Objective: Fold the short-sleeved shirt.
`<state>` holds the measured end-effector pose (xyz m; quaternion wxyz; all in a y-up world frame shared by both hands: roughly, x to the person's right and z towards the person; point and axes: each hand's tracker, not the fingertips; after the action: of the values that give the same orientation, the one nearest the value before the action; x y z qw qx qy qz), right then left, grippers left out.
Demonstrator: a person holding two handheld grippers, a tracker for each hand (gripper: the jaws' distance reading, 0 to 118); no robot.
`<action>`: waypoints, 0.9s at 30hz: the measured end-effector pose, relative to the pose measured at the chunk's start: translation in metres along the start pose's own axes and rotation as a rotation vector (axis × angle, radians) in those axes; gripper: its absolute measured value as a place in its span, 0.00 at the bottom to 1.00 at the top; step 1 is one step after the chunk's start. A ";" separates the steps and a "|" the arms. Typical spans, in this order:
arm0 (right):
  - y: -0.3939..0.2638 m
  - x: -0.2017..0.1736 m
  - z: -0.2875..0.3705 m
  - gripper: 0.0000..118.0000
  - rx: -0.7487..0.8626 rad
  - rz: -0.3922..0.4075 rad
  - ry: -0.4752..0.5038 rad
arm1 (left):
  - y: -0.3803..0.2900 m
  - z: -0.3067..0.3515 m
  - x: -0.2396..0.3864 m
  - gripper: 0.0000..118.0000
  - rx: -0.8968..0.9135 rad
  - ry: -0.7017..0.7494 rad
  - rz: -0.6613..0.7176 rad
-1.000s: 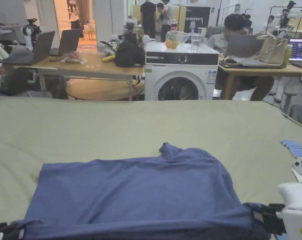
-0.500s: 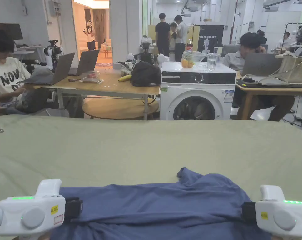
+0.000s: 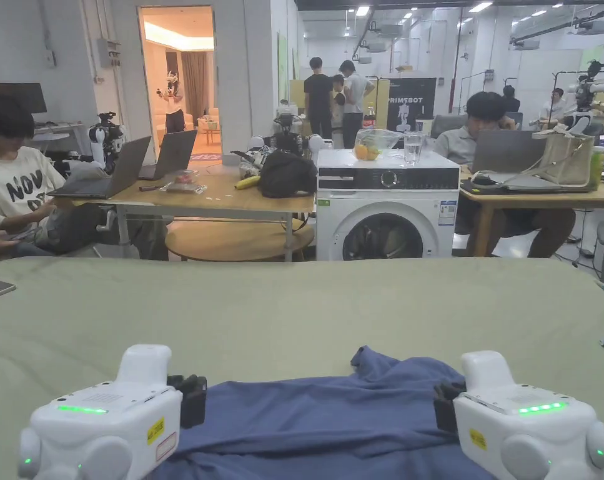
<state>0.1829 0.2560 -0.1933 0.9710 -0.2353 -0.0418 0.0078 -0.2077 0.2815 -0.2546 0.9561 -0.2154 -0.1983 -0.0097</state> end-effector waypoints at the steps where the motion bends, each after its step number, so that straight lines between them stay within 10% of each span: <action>1: -0.001 -0.004 0.002 0.16 -0.012 0.001 0.001 | -0.001 0.003 0.002 0.17 0.001 -0.016 0.013; 2: -0.003 -0.006 0.004 0.00 -0.027 -0.018 0.056 | -0.003 0.008 0.003 0.00 0.017 -0.020 0.029; 10: -0.009 0.000 0.009 0.00 -0.044 -0.042 0.068 | -0.005 0.035 -0.038 0.00 0.012 0.060 0.079; 14: -0.017 0.021 0.009 0.00 -0.049 -0.080 0.068 | -0.030 0.031 -0.083 0.56 -0.121 0.145 0.196; 24: -0.036 0.055 0.018 0.00 -0.109 -0.095 0.043 | -0.096 -0.057 -0.097 0.50 -0.545 0.151 0.269; 27: -0.046 0.072 0.014 0.00 -0.146 -0.109 -0.004 | -0.088 -0.052 -0.082 0.19 -0.474 0.160 0.129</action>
<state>0.2535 0.2241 -0.1549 0.9502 -0.3026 -0.0570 -0.0476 -0.2724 0.1743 -0.2932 0.8902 -0.4442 -0.1000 -0.0117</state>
